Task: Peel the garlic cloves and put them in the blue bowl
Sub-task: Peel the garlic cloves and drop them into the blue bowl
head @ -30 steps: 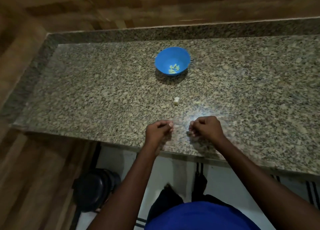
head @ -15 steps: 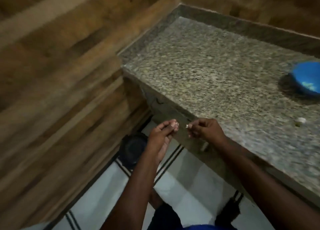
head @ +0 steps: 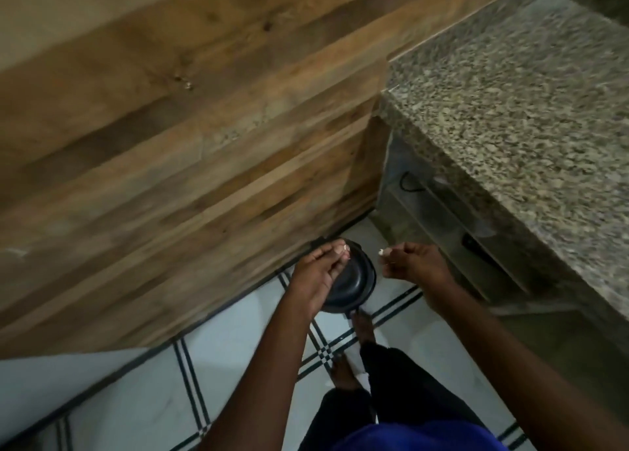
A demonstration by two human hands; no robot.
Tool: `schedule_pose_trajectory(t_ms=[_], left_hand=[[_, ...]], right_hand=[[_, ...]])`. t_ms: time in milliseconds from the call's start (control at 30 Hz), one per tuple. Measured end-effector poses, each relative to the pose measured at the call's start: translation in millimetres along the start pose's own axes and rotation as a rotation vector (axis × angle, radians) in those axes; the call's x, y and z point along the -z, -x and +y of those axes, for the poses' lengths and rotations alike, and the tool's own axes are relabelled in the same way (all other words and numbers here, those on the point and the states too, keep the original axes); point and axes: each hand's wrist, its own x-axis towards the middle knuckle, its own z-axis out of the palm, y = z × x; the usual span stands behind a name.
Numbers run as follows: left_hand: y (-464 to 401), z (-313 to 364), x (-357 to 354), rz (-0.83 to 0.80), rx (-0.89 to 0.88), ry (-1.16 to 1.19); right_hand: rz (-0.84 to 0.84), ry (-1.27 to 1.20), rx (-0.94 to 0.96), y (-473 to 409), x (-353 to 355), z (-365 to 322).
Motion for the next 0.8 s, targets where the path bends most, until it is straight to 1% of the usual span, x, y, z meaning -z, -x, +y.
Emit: schedule_pose_trajectory(t_ms=[100, 233, 367, 500, 600, 700, 767, 800], left_hand=[[-18, 4, 22, 0.059, 0.003, -0.007], [-55, -4, 45, 0.119, 0.034, -0.078], [-105, -25, 69, 0.172, 0.065, -0.166], [-154, -56, 96, 0.213, 0.087, -0.294], [-195, -80, 119, 0.217, 0.126, -0.422], [-237, -104, 139, 0.220, 0.167, -0.567], [-269, -121, 155, 0.253, 0.102, -0.771], [-284, -130, 164, 0.275, 0.023, -0.960]], right_hand=[[-0.046, 0.069, -0.042, -24, -23, 3], [-0.015, 0.166, -0.106, -70, -44, 28], [0.016, 0.262, -0.225, -128, -60, 70], [0.077, 0.251, -0.317, -183, -66, 120], [0.111, 0.292, -0.362, -218, -74, 150], [0.074, 0.337, -0.384, -254, -78, 183], [0.094, 0.406, -0.364, -279, -82, 210], [0.117, 0.477, -0.353, -291, -84, 224]])
